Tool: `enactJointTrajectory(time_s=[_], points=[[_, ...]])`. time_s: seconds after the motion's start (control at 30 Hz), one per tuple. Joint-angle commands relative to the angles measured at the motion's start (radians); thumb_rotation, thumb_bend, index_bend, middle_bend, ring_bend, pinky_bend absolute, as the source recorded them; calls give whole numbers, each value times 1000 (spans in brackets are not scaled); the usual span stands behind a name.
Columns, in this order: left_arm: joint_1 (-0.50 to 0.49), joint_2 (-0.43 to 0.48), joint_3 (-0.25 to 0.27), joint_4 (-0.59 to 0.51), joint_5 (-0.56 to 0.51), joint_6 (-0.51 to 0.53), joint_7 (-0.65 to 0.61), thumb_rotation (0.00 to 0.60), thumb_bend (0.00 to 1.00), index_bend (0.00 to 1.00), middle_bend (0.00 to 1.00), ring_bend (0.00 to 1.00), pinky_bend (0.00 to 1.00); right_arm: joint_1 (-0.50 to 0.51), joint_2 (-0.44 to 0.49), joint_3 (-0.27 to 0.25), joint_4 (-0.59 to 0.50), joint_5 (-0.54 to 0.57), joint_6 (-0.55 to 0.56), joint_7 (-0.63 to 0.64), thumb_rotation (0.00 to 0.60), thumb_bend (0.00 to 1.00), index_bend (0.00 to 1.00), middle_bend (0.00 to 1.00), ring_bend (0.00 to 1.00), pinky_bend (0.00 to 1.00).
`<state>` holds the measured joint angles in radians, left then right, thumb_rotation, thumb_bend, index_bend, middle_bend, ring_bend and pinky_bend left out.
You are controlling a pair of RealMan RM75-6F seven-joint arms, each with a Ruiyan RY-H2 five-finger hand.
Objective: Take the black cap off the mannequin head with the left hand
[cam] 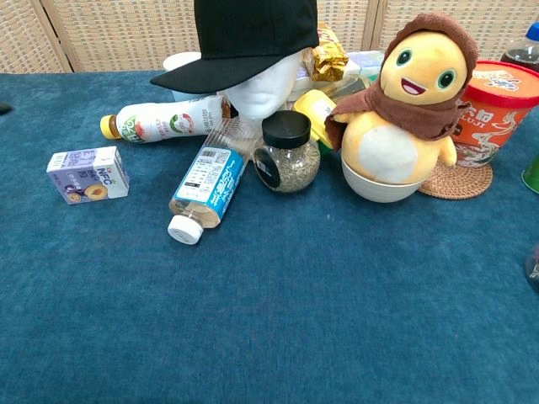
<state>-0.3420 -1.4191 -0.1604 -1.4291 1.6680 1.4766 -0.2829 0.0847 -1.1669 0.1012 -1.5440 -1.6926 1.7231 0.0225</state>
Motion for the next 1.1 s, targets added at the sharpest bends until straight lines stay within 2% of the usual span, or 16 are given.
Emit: enactJointTrajectory(time_s=[0.03, 0.5, 0.83, 1.0, 1.1], points=[[-41, -50, -18, -20, -40, -53, 40, 600, 44, 0, 0, 0, 0, 3, 7, -2, -5, 5, -12, 13, 600, 0, 68, 0, 0, 0], [-147, -276, -75, 96, -143, -133, 66, 600, 43, 0, 0, 0, 0, 16, 15, 4, -1, 26, -44, 42, 600, 0, 69, 0, 0, 0], [-199, -428, -126, 217, -171, -87, 52, 600, 43, 11, 0, 0, 0, 20, 23, 10, 7, 40, -50, 81, 600, 0, 69, 0, 0, 0], [-215, -479, -138, 273, -176, -64, 28, 600, 54, 51, 0, 0, 1, 21, 25, 10, 8, 42, -54, 90, 600, 0, 69, 0, 0, 0], [-223, -502, -145, 302, -174, -42, 17, 600, 90, 99, 2, 0, 37, 23, 25, 9, 8, 41, -56, 92, 600, 0, 69, 0, 0, 0]])
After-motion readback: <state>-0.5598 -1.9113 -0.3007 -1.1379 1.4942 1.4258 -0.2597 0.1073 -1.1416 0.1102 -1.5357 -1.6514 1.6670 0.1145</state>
